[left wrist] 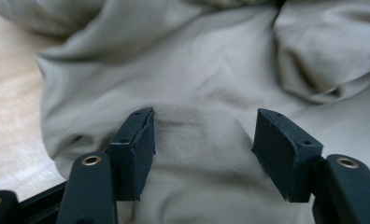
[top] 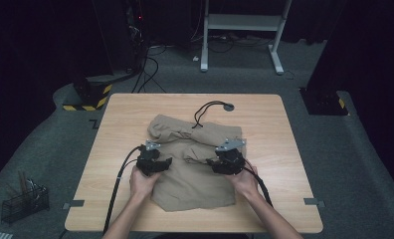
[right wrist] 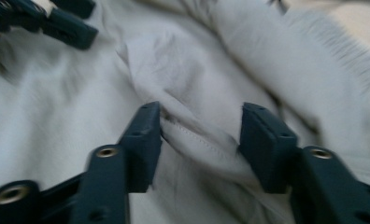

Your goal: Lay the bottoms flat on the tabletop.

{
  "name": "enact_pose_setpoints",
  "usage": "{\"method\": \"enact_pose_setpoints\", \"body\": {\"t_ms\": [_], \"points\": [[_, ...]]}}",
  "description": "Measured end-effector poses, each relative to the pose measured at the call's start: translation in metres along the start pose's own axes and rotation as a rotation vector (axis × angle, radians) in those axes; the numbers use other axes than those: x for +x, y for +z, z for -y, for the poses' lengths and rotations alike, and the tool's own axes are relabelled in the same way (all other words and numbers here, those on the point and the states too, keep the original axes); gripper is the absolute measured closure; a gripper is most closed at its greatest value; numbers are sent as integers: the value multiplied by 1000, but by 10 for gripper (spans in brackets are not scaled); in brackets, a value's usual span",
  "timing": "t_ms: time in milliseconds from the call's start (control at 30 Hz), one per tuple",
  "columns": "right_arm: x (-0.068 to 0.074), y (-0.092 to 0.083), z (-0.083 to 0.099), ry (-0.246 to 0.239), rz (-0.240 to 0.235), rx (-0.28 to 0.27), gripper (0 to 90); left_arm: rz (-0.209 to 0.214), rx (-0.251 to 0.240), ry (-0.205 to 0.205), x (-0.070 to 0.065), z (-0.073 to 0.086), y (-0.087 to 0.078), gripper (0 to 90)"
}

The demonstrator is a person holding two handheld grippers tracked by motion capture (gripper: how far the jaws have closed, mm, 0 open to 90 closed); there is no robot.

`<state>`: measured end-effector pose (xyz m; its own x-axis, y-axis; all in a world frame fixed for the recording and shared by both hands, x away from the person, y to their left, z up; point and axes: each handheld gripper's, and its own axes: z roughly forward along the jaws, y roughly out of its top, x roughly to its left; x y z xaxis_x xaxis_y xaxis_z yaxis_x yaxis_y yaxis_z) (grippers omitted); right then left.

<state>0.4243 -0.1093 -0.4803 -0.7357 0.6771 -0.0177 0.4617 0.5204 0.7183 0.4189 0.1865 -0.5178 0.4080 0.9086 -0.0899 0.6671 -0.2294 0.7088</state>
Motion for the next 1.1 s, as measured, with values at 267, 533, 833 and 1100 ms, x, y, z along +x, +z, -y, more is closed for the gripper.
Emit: {"method": "enact_pose_setpoints", "body": {"t_ms": [267,533,833,1100], "points": [[-29,-17,11,21,63,12,867,-41,0,32,2,1,0,410],[-95,-67,48,186,212,-40,861,-66,-1,46,2,0,2,412],[-103,-77,69,243,213,-76,645,-60,9,29,-2,-2,2,383],[-52,-103,33,127,105,-234,538,0,-32,70,-25,-8,-5,372]]}}
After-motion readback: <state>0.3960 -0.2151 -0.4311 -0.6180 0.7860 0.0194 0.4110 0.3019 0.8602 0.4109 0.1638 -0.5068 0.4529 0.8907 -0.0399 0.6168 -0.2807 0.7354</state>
